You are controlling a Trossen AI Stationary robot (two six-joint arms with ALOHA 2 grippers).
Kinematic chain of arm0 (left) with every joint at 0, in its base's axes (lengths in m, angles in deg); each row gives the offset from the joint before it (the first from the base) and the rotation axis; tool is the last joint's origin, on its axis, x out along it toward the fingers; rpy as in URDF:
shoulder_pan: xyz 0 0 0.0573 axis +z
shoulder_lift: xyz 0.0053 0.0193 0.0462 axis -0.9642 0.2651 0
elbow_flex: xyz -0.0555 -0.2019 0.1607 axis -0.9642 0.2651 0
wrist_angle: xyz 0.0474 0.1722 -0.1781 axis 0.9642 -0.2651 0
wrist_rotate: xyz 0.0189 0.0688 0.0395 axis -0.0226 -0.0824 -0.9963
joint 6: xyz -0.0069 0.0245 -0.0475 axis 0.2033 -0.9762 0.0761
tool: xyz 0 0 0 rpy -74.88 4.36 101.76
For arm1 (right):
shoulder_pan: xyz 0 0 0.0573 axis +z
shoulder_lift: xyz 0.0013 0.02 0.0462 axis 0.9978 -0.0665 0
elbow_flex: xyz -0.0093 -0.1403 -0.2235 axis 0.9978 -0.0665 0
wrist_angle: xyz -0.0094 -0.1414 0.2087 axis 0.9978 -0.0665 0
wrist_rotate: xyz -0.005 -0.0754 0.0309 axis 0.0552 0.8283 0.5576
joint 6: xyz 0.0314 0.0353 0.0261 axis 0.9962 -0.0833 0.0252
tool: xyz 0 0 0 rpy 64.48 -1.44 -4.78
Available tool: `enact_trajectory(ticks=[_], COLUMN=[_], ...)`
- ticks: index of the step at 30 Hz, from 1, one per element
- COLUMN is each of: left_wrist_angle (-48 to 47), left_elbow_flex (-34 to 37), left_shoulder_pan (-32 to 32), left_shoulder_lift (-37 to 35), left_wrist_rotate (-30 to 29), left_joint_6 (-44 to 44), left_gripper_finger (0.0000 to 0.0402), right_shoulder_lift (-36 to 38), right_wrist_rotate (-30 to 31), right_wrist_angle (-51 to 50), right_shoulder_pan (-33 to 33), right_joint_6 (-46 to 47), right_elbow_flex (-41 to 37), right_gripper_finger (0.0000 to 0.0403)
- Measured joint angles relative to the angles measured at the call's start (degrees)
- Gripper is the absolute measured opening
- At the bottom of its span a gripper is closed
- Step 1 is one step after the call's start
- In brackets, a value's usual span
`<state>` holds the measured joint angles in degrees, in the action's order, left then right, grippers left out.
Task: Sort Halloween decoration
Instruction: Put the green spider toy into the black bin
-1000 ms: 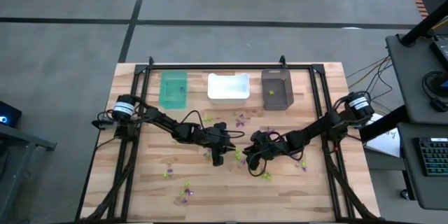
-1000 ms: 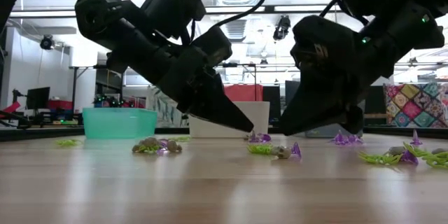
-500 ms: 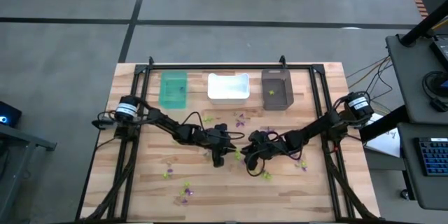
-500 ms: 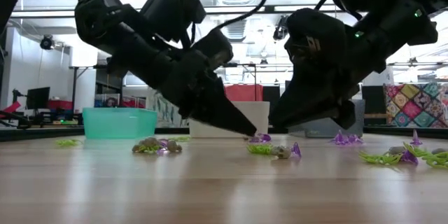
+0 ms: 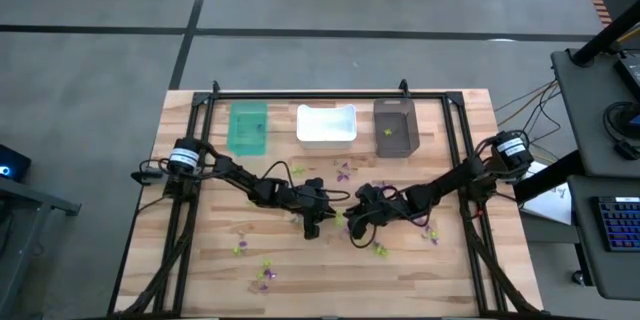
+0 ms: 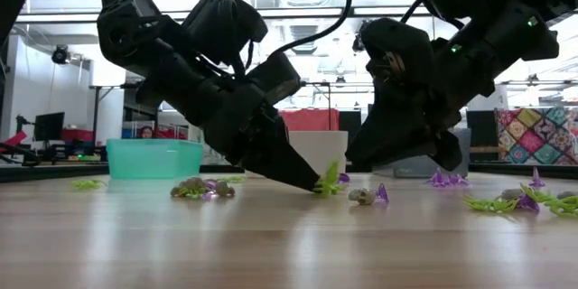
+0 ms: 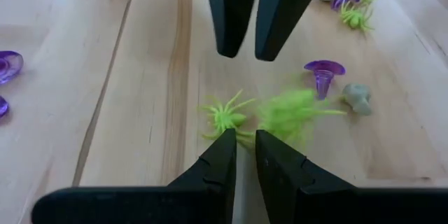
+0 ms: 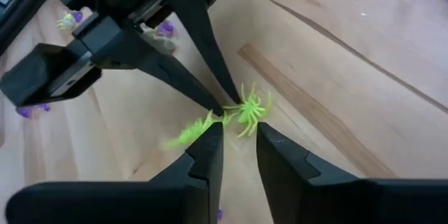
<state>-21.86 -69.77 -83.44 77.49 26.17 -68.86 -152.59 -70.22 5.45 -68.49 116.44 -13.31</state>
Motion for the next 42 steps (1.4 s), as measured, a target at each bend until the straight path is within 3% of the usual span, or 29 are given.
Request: enact_trajectory(ticks=[13, 36, 42], left_wrist_angle=[-0.2, -4.5, -4.4], left_elbow_flex=[-0.1, -0.1, -0.1], left_shoulder_pan=[0.0, -0.1, -0.1], left_shoulder_lift=[0.0, -3.0, -3.0], left_wrist_rotate=[0.0, 0.9, -1.4], left_joint_6=[0.0, -0.3, -2.2], left_gripper_finger=[0.0038, 0.0038, 0.0038], right_shoulder_lift=[-2.3, -2.8, -2.8], right_wrist_rotate=[-0.2, -0.5, -2.1], right_wrist_angle=[-0.7, -0.7, -0.7], right_shoulder_pan=[-1.2, -2.6, -2.7], right_joint_6=[-0.1, -1.7, -1.5], right_elbow_flex=[0.3, 0.9, 0.9], right_gripper_finger=[0.0161, 0.0167, 0.0167])
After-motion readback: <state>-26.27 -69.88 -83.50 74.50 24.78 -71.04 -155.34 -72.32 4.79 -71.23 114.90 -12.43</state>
